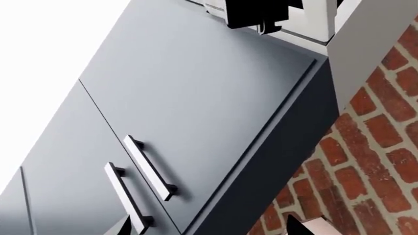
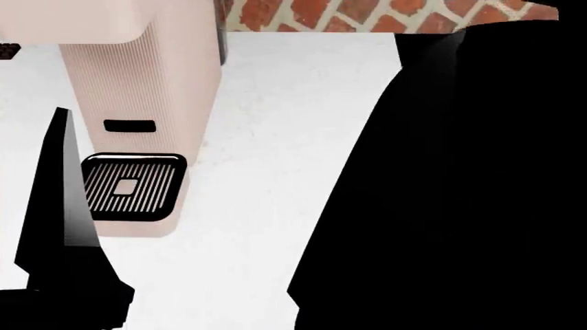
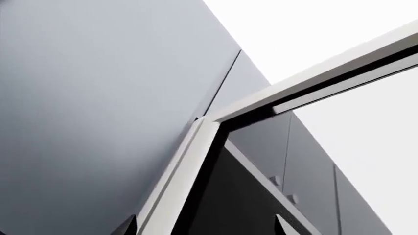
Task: Close the microwave door
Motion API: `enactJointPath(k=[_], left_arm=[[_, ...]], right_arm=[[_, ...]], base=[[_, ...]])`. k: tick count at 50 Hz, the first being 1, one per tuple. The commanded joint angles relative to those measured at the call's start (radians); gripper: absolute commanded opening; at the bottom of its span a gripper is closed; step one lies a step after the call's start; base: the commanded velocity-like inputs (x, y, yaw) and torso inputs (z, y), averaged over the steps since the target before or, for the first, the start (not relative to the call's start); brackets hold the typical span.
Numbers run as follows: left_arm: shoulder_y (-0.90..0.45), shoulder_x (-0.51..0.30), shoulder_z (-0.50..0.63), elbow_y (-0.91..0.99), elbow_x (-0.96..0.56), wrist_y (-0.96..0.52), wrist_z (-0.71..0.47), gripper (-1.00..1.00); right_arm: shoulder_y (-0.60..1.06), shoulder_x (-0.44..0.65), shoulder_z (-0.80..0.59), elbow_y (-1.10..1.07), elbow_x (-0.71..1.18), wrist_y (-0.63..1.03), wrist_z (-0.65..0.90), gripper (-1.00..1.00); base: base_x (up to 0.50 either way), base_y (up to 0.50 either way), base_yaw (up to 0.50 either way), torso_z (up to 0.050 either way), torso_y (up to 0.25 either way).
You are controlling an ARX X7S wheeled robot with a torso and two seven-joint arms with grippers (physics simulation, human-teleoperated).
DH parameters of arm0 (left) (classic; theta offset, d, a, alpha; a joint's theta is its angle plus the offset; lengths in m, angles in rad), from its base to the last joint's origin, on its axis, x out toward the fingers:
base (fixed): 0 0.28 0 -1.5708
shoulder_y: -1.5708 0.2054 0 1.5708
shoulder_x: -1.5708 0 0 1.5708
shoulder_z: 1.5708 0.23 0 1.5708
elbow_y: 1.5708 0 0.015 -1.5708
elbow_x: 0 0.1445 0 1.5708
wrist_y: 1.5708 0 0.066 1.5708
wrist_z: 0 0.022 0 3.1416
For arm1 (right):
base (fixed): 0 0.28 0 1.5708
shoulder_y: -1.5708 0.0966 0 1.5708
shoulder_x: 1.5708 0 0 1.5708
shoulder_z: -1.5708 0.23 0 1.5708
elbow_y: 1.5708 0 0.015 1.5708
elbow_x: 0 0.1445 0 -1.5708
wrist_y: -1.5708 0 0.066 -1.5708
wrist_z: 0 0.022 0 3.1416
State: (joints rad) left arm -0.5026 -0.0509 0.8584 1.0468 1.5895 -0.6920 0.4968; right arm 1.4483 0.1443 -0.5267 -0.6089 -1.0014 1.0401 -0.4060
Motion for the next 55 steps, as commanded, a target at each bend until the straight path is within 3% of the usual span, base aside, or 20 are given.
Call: enactJointPath(k=[1,18,55], left_arm=[[-0.051,-0.039,0.09,0.0,0.048,-0.098,0.007,1.0],[-0.207,-0.123,0.351,-0.002,0.221,-0.369,0.07,1.0],[-0.265,-0.143,0.429,-0.016,0.279,-0.456,0.106,1.0]], right_arm=[[0.032,0.01,0.009,0.058,0.026,-0.012,0.014,1.0],[0.069,0.022,0.026,0.122,0.055,-0.017,0.021,1.0],[0.161,0.05,0.14,0.456,0.2,-0.098,0.145,1.0]], base=[[0.0,0.0,0.0,0.0,0.0],[0.0,0.0,0.0,0.0,0.0],[0.0,0.0,0.0,0.0,0.0]])
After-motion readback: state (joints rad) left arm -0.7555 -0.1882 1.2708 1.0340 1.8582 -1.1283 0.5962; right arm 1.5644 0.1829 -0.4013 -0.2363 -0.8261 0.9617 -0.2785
